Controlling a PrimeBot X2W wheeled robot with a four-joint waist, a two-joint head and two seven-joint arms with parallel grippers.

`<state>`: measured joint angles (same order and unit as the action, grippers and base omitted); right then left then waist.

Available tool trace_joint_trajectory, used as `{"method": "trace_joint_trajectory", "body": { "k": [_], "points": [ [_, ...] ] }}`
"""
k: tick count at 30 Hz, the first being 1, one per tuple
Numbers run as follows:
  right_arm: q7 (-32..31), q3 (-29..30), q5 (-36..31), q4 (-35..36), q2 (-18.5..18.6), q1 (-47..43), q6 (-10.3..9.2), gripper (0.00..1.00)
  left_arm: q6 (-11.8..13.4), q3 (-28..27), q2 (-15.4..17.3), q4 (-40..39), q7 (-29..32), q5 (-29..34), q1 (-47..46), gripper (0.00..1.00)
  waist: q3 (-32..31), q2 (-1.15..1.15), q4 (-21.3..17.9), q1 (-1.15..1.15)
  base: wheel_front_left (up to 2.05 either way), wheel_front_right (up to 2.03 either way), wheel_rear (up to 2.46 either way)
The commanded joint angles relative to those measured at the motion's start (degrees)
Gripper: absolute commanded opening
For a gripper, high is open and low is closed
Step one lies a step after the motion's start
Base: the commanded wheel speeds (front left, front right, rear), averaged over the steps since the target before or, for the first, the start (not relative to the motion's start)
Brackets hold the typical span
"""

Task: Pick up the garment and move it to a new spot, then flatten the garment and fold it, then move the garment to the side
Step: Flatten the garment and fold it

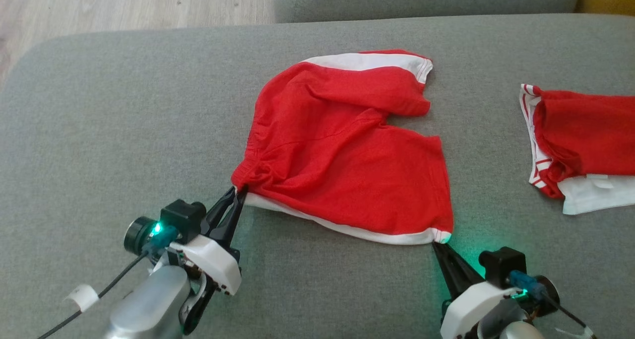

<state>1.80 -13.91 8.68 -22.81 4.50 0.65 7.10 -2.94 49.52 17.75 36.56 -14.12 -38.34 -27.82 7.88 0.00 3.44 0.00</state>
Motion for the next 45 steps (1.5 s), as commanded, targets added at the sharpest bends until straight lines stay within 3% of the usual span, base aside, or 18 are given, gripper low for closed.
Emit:
{"method": "trace_joint_trajectory", "body": {
  "k": [1, 12, 20, 29, 34, 41, 45],
  "points": [
    [1.19, -1.32, 0.40, 1.92, 0.85, 1.84, 0.39, 0.00, 0.45, -1.90, 1.96, -1.32, -0.09, -0.38, -1.28, 0.00, -0.32, 0.00, -0.02, 0.00, 0.00, 0.00, 0.00],
    [4.25, -0.87, 2.67, 9.01, 3.44, 5.52, 0.39, 0.00, 0.59, -3.00, 3.96, -4.17, 1.19, -1.70, -2.24, 0.00, -3.72, 0.00, -0.56, 0.00, 0.00, 0.00, 0.00],
    [-0.24, -1.08, 4.43, 17.96, 10.04, 19.31, 0.39, 0.00, 1.68, -6.51, 7.80, -14.50, 9.43, -2.94, -13.29, 0.00, -8.26, 0.00, -1.43, 0.00, 0.00, 0.00, 0.00],
    [-3.20, -0.81, 5.35, 21.35, 12.51, 32.24, 0.39, 0.00, 4.27, -10.91, 8.19, -21.33, 13.66, -5.01, -22.09, 0.00, -9.83, 0.00, -2.07, 0.00, 0.00, 0.00, 0.00],
    [-5.09, -0.37, 5.17, 22.87, 12.30, 29.21, 0.39, 0.00, 5.31, -10.45, 8.73, -23.70, 14.89, -6.43, -18.38, 0.00, -10.70, 0.00, -1.70, 0.00, 0.00, 0.00, 0.00],
    [-7.72, 2.74, 5.10, 28.33, 12.09, 20.43, 0.39, 0.00, 8.46, -10.73, 13.24, -32.39, 17.18, -8.40, -10.19, 0.00, -10.15, 0.00, -0.94, 0.00, 0.00, 0.00, 0.00],
    [-9.43, 3.31, 4.54, 30.36, 12.63, 20.41, 0.39, 0.00, 9.90, -11.57, 14.82, -35.67, 18.75, -8.55, -10.46, 0.00, -8.46, 0.00, -0.76, 0.00, 0.00, 0.00, 0.00]
  ]
}}
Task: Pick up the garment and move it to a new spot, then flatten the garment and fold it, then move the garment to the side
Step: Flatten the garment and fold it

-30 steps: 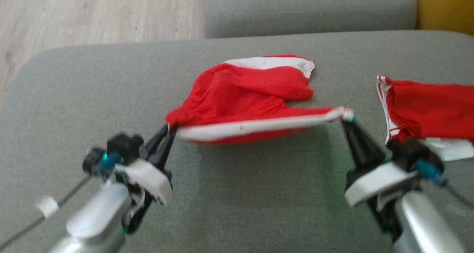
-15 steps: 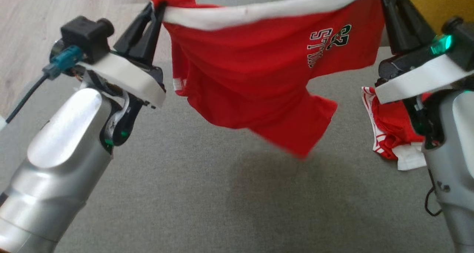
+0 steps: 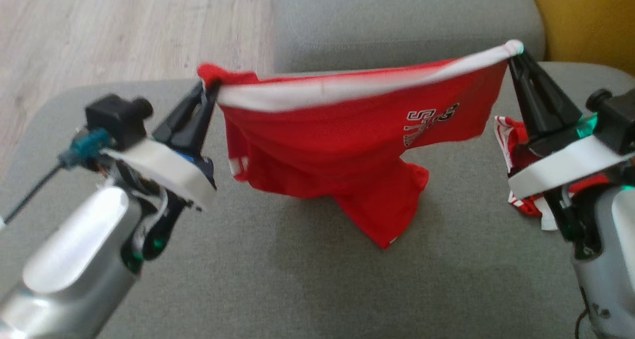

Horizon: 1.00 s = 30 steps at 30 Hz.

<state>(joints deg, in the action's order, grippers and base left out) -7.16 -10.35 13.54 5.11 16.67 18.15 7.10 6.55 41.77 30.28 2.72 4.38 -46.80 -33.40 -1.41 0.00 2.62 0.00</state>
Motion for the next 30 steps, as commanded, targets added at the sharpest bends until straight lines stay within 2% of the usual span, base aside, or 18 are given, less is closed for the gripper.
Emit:
{"method": "trace_joint_trajectory", "body": {
  "k": [1, 7, 13, 17, 22, 26, 30],
  "points": [
    [-1.05, -0.16, 0.03, 2.52, 0.17, 3.68, 0.39, 0.00, 0.65, -4.10, 2.34, -1.90, 0.69, -0.17, -5.58, 0.00, 1.68, 0.00, -0.04, 0.00, 0.00, 0.00, 0.00],
    [-2.83, -1.44, 0.17, -0.57, -0.47, 12.71, 0.39, 0.00, -0.27, -5.91, 1.08, 2.35, 3.08, -1.65, -12.70, 0.00, 8.55, 0.00, -1.14, 0.00, 0.00, 0.00, 0.00],
    [-0.60, -6.18, -0.69, -12.28, -1.62, 31.93, 0.39, 0.00, -3.97, -7.72, 0.02, 14.18, 2.95, 0.40, -27.42, 0.00, 19.03, 0.00, -3.35, 0.00, 0.00, 0.00, 0.00],
    [4.66, -8.36, -2.58, -24.21, -4.20, 46.24, 0.39, 0.00, -5.60, -10.07, -0.61, 23.32, -0.42, 1.99, -37.80, 0.00, 24.84, 0.00, -5.03, 0.00, 0.00, 0.00, 0.00],
    [13.22, -5.90, -5.87, -37.96, -8.29, 59.75, 0.39, 0.00, -7.35, -12.31, -2.92, 33.04, -7.34, 3.52, -48.97, 0.00, 29.59, 0.00, -5.32, 0.00, 0.00, 0.00, 0.00],
    [17.19, -5.69, -8.38, -47.22, -10.31, 64.43, 0.39, 0.00, -9.25, -12.68, -4.59, 40.48, -12.23, 4.20, -53.47, 0.00, 31.65, 0.00, -5.38, 0.00, 0.00, 0.00, 0.00],
    [19.50, -5.35, -9.02, -54.67, -11.51, 64.45, 0.39, 0.00, -11.46, -12.04, -7.04, 46.58, -15.22, 3.54, -52.99, 0.00, 32.68, 0.00, -4.78, 0.00, 0.00, 0.00, 0.00]
  ]
}}
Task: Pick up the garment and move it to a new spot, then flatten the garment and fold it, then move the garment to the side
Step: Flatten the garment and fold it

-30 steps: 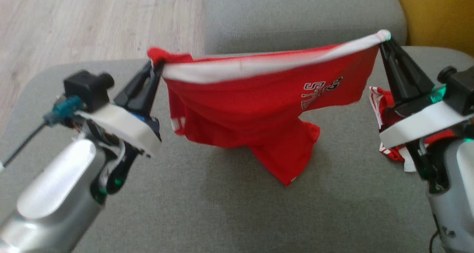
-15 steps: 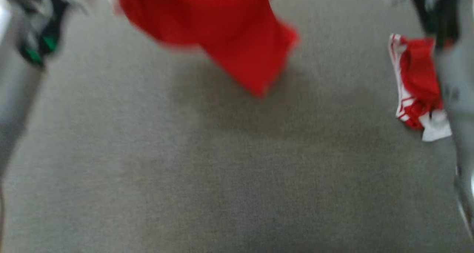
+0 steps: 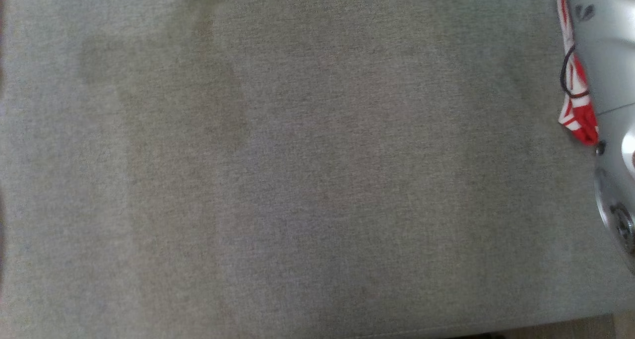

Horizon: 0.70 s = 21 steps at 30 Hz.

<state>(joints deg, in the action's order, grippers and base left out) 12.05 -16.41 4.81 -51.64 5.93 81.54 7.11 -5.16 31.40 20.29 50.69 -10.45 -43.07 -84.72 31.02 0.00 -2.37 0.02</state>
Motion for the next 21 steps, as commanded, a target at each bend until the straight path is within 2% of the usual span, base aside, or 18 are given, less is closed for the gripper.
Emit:
{"method": "trace_joint_trajectory", "body": {
  "k": [1, 5, 12, 20, 21],
  "points": [
    [0.66, 0.33, -0.49, 0.44, -0.88, 0.55, 0.37, 0.00, -0.23, -1.33, 2.27, -0.10, -0.80, -0.38, -1.03, 0.00, 0.36, 0.00, 0.43, -0.02, 0.00, 0.00, 0.00],
    [1.61, -2.06, -0.77, -5.03, -0.74, -2.07, 0.37, 0.00, -1.65, 0.93, -0.17, 3.81, -2.00, -0.74, 2.75, 0.00, 0.15, 0.00, 1.57, -0.02, 0.00, 0.00, 0.00],
    [1.74, -10.85, 2.79, -11.40, 1.20, -8.26, 0.37, 0.00, -2.29, 6.19, -2.14, 5.11, -3.56, -1.15, 12.11, 0.00, -3.54, 0.00, 3.20, -0.02, 0.00, 0.00, 0.00],
    [-1.87, -21.48, 13.56, -10.71, 5.70, -17.20, 0.37, 0.00, -2.32, 13.37, -0.72, 1.96, -3.93, -3.43, 23.78, 0.00, -10.96, 0.00, 4.03, -0.02, 0.00, 0.00, 0.00],
    [-1.87, -21.48, 13.56, -10.71, 5.70, -17.20, 0.37, 0.00, -2.32, 13.37, -0.72, 1.96, -3.93, -3.43, 23.78, 0.00, -10.96, 0.00, 4.03, -0.02, 0.00, 0.00, 0.00]
  ]
}}
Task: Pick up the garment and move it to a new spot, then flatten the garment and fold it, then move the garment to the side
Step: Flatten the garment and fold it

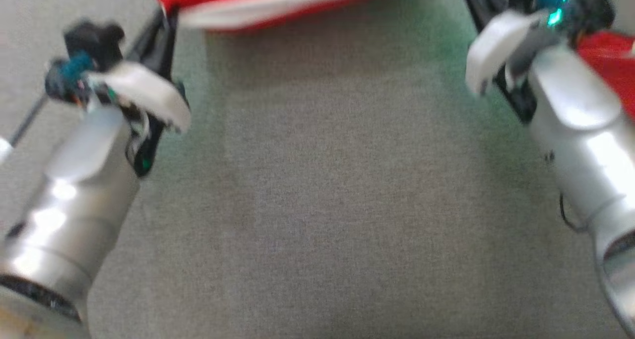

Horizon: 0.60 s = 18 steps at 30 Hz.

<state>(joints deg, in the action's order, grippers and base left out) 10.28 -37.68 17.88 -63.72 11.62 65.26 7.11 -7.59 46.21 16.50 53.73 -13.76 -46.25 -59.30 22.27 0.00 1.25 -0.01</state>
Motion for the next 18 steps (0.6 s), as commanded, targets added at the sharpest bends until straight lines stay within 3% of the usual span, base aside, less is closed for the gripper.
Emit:
{"method": "trace_joint_trajectory", "body": {
  "k": [1, 11, 18],
  "points": [
    [-0.86, -1.62, 2.18, 2.20, 0.83, -2.26, 0.37, 0.00, 0.11, -0.60, 3.35, -1.42, -0.65, -0.33, -0.42, 0.00, -3.17, 0.00, 0.45, 0.01, 0.00, 0.00, 0.00],
    [-6.00, -12.47, 17.93, 15.34, 11.66, -17.27, 0.37, 0.00, 0.11, 5.32, 4.57, -5.10, -0.97, -0.48, 12.04, 0.00, -14.04, 0.00, 0.43, 0.01, 0.00, 0.00, 0.00],
    [-8.34, -15.09, 24.21, 23.05, 17.81, -26.04, 0.37, 0.00, 1.54, 7.05, 4.82, -8.36, -0.99, -0.70, 19.91, 0.00, -20.52, 0.00, 0.46, 0.01, 0.00, 0.00, 0.00]
  ]
}}
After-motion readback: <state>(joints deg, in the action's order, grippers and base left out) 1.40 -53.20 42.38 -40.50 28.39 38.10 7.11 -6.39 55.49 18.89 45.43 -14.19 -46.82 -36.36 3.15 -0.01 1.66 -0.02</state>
